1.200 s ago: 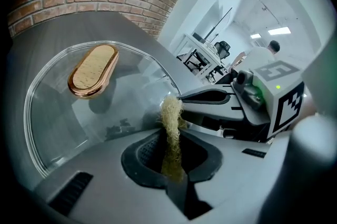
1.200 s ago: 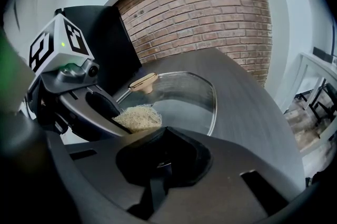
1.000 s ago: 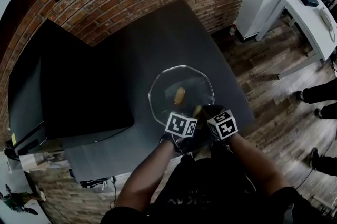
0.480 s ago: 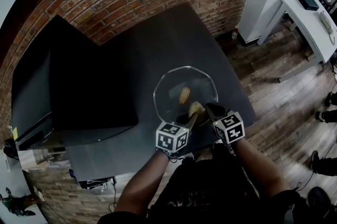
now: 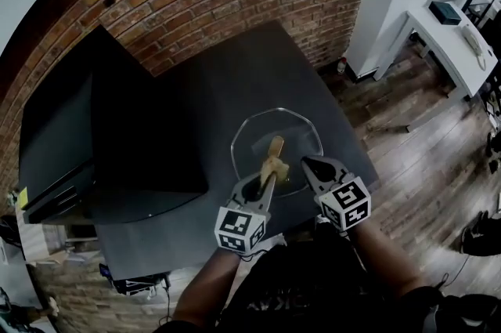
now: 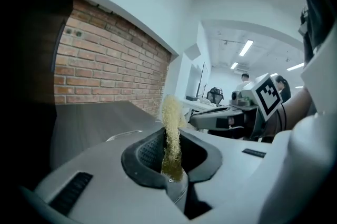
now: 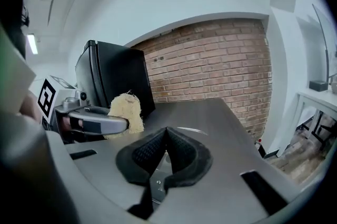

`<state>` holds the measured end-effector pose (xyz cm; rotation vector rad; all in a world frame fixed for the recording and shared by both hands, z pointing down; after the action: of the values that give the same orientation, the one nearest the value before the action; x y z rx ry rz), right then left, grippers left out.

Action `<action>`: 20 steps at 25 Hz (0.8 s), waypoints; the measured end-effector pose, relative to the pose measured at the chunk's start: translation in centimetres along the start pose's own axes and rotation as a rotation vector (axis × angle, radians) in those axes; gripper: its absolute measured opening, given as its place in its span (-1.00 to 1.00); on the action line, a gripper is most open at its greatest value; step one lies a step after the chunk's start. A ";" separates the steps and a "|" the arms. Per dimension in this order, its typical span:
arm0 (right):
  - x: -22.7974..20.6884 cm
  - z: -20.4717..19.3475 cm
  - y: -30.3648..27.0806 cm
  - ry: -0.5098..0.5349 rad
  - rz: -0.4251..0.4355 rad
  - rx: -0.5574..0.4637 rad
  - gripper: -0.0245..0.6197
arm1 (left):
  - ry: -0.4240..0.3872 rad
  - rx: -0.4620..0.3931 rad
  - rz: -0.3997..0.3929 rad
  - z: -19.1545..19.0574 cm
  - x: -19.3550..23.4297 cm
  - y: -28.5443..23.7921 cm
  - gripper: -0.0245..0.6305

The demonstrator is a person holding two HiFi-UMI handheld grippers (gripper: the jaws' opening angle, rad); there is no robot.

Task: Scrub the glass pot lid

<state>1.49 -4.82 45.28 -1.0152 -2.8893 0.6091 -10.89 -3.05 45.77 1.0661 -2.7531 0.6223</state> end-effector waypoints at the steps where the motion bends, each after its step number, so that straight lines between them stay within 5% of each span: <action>1: 0.3 0.4 0.3 -0.001 -0.005 -0.008 -0.87 | -0.006 -0.011 0.011 0.3 0.2 0.7 -0.75; 20: 5.8 -0.1 5.7 -0.046 -0.118 -0.073 -0.87 | -0.060 -0.055 -0.021 -0.1 -0.3 9.0 -0.75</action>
<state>0.34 2.74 42.64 -0.8415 -3.0056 0.5318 -16.69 3.18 42.85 1.1178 -2.7883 0.5165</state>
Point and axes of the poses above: the fingertips, and each gripper's own axes: y backward along the fingers, x to its left, z out of its top, the point moved 4 cm from there along y, backward along the fingers, and after that the axes turned 3 degrees about y, right-handed, at the moved point
